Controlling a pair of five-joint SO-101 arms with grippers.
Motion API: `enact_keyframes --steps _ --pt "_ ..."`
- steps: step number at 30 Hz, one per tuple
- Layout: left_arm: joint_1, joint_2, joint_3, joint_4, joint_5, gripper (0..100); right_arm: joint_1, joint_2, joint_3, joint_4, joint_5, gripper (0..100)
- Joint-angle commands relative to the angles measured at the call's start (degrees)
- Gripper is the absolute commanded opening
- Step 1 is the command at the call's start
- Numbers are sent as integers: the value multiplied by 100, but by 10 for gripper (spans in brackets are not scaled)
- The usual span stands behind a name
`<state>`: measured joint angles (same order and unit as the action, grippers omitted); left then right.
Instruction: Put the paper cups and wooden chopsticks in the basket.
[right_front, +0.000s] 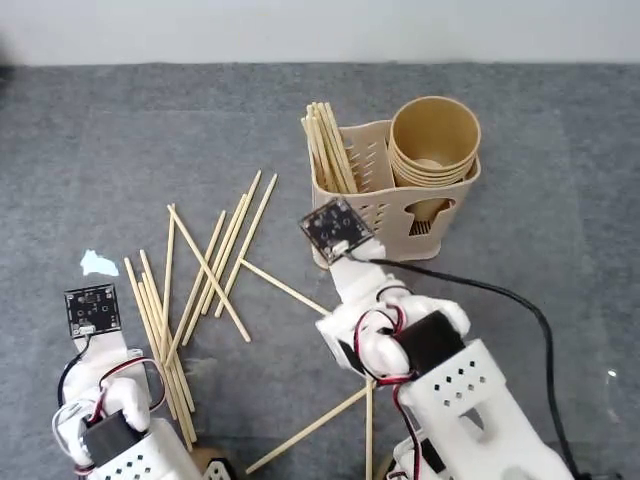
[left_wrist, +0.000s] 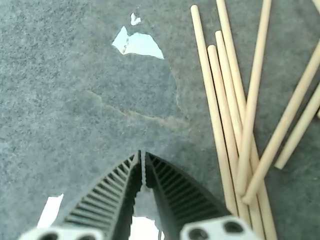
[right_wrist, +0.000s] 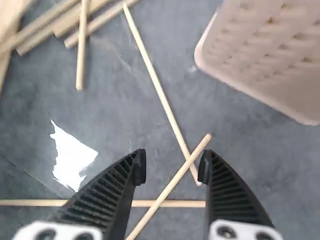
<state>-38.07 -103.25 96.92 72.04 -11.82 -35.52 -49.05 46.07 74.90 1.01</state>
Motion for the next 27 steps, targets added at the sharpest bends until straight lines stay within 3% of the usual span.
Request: enact_keyframes --steps 1,14,22,27 --pt "-44 -105 -48 44 -35 12 -40 -127 325 -321 -18 187" --pt "-44 -105 -48 44 -35 12 4 1877 316 -901 -62 186" --pt "-44 -105 -48 44 -35 12 778 2132 316 -1130 -18 184" --pt "-44 -105 -48 44 -35 12 796 2149 343 -1156 -18 184"
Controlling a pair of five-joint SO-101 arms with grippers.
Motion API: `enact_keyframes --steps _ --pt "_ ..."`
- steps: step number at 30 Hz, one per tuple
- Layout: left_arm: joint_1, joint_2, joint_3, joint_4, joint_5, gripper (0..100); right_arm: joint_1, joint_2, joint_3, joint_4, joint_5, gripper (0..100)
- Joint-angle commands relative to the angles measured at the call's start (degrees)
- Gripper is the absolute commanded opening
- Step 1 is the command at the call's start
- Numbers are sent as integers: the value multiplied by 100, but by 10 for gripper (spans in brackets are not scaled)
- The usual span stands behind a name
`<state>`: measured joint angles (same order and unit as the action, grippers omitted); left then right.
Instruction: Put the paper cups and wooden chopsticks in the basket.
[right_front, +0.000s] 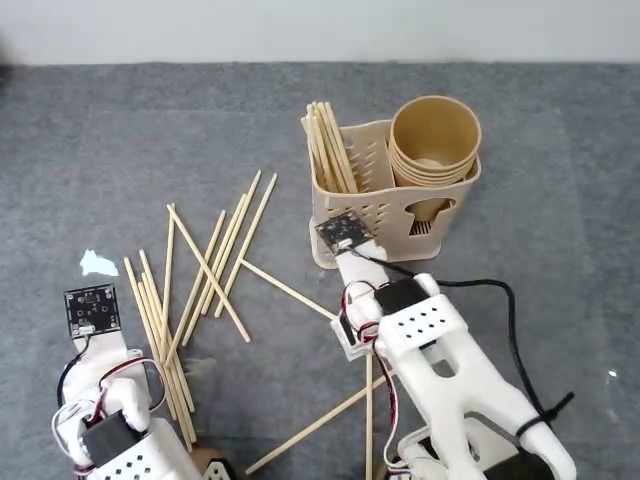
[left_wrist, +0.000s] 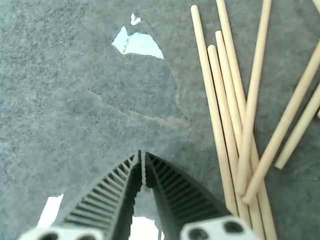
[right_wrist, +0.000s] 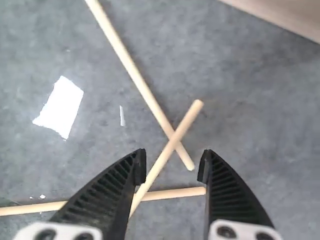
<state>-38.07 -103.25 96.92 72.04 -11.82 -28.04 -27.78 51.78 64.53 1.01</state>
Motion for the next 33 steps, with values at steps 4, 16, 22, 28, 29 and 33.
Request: enact_keyframes --steps 4,16,22,28,29,33 --pt "-44 -105 -48 44 -35 12 48 365 -220 -347 -26 183" --pt "-44 -105 -48 44 -35 12 66 1288 -264 -752 -9 62" --pt "-44 -105 -48 44 -35 12 75 760 -264 -699 26 9" --pt "-44 -105 -48 44 -35 12 66 154 -264 -699 510 8" --pt "-44 -105 -48 44 -35 12 57 75 -264 -690 554 8" --pt "-44 -105 -48 44 -35 12 48 -154 -264 -725 800 8"
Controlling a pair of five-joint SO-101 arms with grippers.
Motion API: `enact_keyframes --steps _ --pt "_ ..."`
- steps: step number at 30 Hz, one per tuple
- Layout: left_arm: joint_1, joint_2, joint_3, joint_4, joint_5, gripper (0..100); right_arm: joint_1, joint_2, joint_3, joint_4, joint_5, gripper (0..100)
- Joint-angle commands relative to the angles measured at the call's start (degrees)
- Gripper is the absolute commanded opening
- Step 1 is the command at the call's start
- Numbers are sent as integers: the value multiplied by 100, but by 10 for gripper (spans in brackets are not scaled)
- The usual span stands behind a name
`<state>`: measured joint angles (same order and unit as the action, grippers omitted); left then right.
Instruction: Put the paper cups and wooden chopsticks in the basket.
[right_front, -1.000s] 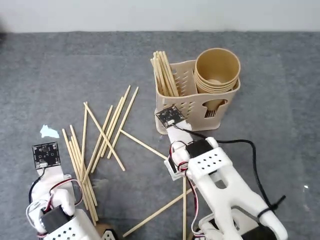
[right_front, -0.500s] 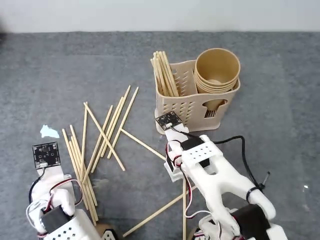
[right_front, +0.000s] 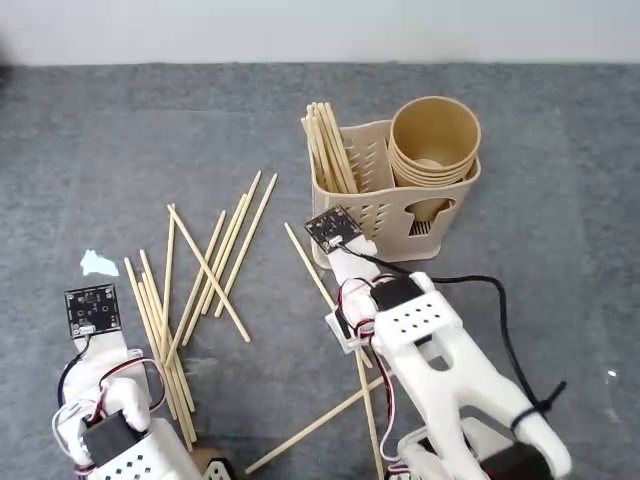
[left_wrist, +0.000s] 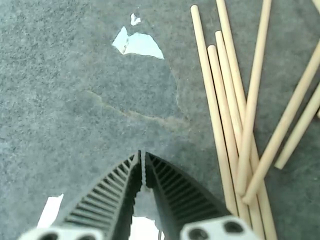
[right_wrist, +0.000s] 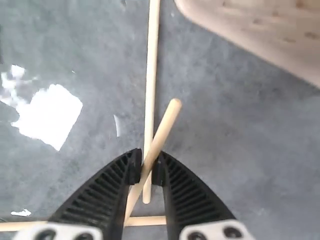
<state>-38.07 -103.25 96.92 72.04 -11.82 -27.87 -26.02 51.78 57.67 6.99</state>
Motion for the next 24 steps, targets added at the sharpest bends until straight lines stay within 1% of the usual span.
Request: enact_keyframes --steps 1,5,13,20,24 --pt "-44 -105 -48 44 -35 12 31 -365 -264 -75 255 8" --pt "-44 -105 -48 44 -35 12 -198 -365 -299 -462 519 8" --pt "-44 -105 -48 44 -35 12 -831 -347 -299 -1622 862 8" --pt "-44 -105 -48 44 -35 12 -866 -303 -299 -2448 967 8" --pt "-44 -105 -48 44 -35 12 -848 286 -580 -2774 967 8"
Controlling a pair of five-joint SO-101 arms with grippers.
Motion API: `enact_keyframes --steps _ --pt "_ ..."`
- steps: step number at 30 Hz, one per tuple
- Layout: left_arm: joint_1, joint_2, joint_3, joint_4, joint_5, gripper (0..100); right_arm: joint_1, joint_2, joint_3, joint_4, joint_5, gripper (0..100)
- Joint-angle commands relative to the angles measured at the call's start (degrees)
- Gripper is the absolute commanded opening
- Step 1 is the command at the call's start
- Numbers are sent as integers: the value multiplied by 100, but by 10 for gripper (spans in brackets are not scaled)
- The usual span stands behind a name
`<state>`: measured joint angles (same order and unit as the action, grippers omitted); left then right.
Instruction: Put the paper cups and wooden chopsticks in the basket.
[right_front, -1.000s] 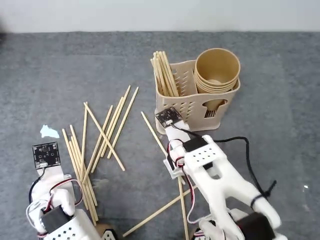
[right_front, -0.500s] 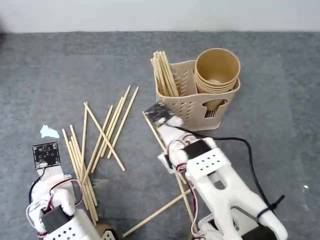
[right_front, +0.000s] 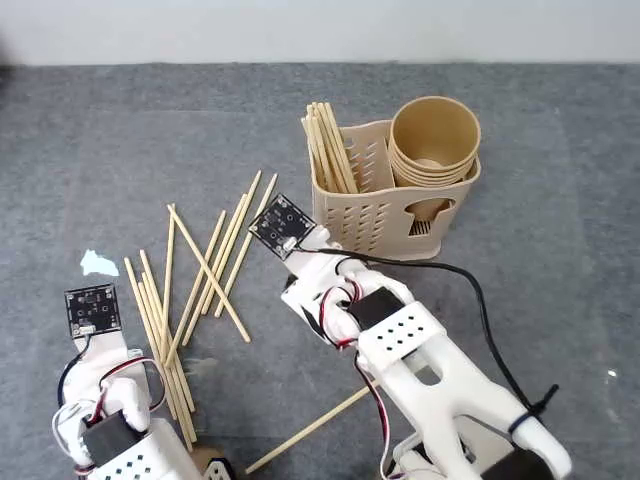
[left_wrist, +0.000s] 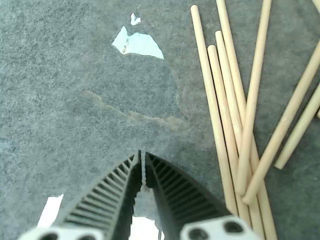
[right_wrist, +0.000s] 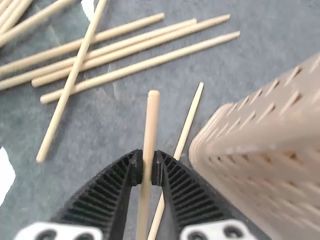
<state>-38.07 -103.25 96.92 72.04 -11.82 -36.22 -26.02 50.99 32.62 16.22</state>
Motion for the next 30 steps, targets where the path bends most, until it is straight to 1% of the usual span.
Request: enact_keyframes --steps 1,6,9,11,14,15,17,21,25,28,30 --pt "-44 -105 -48 44 -35 12 -4 532 -651 -312 26 8" --pt "-44 -105 -48 44 -35 12 4 1842 -1556 -321 9 9" --pt "-44 -105 -48 44 -35 12 145 2466 -2013 -295 9 12" --pt "-44 -105 -48 44 -35 12 242 2747 -2171 -286 9 46" --pt "-44 -105 -48 44 -35 12 338 2879 -2180 -251 0 147" --pt "-44 -105 -48 44 -35 12 347 2879 -2180 -110 -18 177" --pt "-44 -105 -48 44 -35 12 330 2809 -2268 277 -255 202" --pt "-44 -105 -48 44 -35 12 303 2563 -2629 1297 -703 202" --pt "-44 -105 -48 44 -35 12 312 2492 -2919 2290 -774 204" --pt "-44 -105 -48 44 -35 12 303 2501 -2927 2589 -782 205" --pt "-44 -105 -48 44 -35 12 303 2501 -2910 2607 -923 205"
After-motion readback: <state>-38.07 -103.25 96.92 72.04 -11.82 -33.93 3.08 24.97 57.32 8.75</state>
